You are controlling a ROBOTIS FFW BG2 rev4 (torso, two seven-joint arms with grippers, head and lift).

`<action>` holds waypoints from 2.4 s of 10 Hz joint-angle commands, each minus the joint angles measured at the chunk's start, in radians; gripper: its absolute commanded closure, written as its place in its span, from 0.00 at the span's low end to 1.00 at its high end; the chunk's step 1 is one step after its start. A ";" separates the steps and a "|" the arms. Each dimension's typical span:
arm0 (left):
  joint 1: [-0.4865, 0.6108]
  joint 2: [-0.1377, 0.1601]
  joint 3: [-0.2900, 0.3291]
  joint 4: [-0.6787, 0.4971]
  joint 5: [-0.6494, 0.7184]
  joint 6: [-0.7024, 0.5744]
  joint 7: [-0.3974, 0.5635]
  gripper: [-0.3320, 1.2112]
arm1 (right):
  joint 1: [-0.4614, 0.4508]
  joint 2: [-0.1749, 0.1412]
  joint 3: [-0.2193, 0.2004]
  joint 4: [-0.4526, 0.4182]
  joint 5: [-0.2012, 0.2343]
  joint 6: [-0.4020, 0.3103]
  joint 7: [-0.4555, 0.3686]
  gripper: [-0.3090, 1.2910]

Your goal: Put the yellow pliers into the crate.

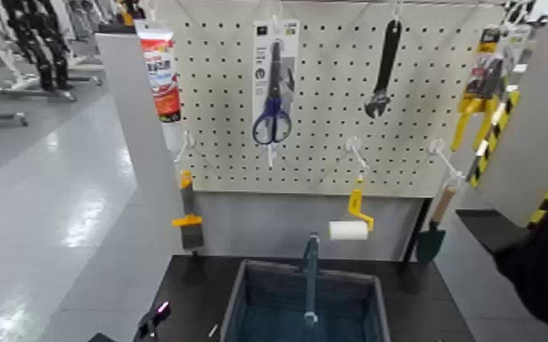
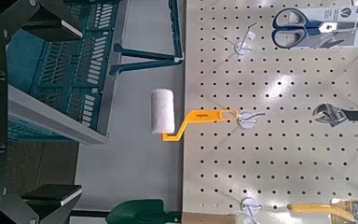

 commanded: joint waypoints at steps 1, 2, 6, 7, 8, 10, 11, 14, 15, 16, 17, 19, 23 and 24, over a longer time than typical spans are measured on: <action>-0.010 0.002 -0.004 0.016 0.035 -0.014 -0.005 0.28 | 0.000 0.000 0.000 0.001 0.000 0.002 0.003 0.28; -0.013 0.006 -0.005 0.018 0.033 -0.013 -0.008 0.28 | -0.002 0.000 -0.002 0.001 0.000 0.002 0.006 0.28; -0.022 0.006 -0.010 0.038 0.048 -0.034 -0.013 0.28 | -0.016 -0.009 -0.049 -0.051 0.012 0.071 0.054 0.28; -0.024 0.005 -0.010 0.038 0.048 -0.034 -0.013 0.28 | -0.036 -0.014 -0.079 -0.079 0.018 0.114 0.088 0.28; -0.025 0.005 -0.010 0.038 0.047 -0.036 -0.013 0.28 | -0.057 -0.005 -0.114 -0.102 0.008 0.152 0.120 0.28; -0.025 0.002 -0.011 0.041 0.048 -0.037 -0.011 0.28 | -0.093 0.002 -0.200 -0.157 -0.037 0.235 0.183 0.29; -0.025 0.003 -0.011 0.041 0.048 -0.036 -0.011 0.28 | -0.103 -0.002 -0.235 -0.189 -0.046 0.275 0.187 0.29; -0.029 0.003 -0.014 0.041 0.047 -0.033 -0.011 0.28 | -0.168 -0.021 -0.338 -0.272 -0.058 0.428 0.278 0.29; -0.030 0.003 -0.016 0.041 0.047 -0.030 -0.011 0.28 | -0.195 -0.031 -0.375 -0.292 -0.064 0.467 0.299 0.29; -0.032 0.003 -0.019 0.042 0.047 -0.028 -0.011 0.28 | -0.221 -0.057 -0.404 -0.311 -0.087 0.514 0.306 0.28; -0.033 0.003 -0.021 0.045 0.047 -0.027 -0.011 0.28 | -0.255 -0.086 -0.425 -0.318 -0.114 0.565 0.321 0.28; -0.036 0.003 -0.022 0.045 0.047 -0.025 -0.011 0.28 | -0.323 -0.137 -0.453 -0.320 -0.156 0.637 0.336 0.28; -0.044 0.006 -0.030 0.050 0.048 -0.021 -0.013 0.28 | -0.484 -0.245 -0.459 -0.280 -0.224 0.732 0.384 0.28; -0.044 0.006 -0.030 0.050 0.050 -0.021 -0.013 0.28 | -0.522 -0.267 -0.459 -0.260 -0.242 0.755 0.402 0.28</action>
